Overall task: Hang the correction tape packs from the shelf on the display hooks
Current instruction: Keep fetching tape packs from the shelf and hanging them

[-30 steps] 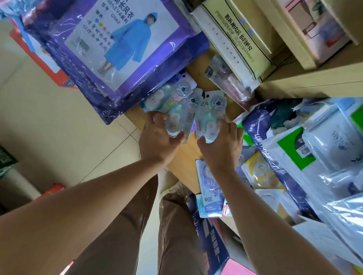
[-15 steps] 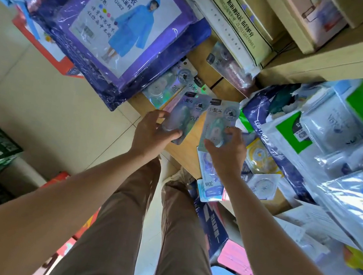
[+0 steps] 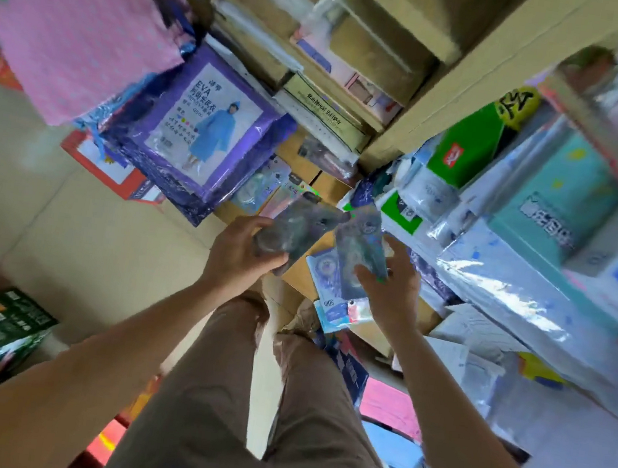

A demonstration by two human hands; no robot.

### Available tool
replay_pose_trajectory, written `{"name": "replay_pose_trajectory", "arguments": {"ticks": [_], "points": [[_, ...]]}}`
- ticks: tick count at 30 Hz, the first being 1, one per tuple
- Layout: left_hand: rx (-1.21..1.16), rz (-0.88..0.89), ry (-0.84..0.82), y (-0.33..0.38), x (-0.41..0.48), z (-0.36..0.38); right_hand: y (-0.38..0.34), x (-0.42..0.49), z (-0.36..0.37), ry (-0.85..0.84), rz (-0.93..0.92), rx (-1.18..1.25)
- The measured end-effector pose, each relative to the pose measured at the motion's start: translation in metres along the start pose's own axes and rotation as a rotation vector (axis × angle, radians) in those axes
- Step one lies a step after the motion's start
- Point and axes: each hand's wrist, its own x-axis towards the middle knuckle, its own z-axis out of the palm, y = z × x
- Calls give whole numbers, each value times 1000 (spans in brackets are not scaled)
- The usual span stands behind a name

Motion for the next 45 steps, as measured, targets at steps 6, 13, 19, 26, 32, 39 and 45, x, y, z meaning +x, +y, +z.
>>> {"name": "replay_pose_trajectory", "arguments": {"ticks": [6,13,19,26,32,39,45], "points": [[79,153,-27,87,-51,-21,-43,-59,-76,86,-52,93],[-20,382,8,170,-118,-28,-76,-116,-161,244,-220,239],[21,686,59,250,-159,-35,-116,-156,-224,378,-352,451],[11,1054,112,370,-186,-59,-177,-191,-286,563,-542,559],[44,1263,90,446,-200,-80,-233,-228,-332,748,-684,592],[116,1534,181,526,-220,-115,-288,-262,-379,987,-845,399],[93,1725,280,585,-237,-140,-332,-286,-416,1098,-953,304]]}}
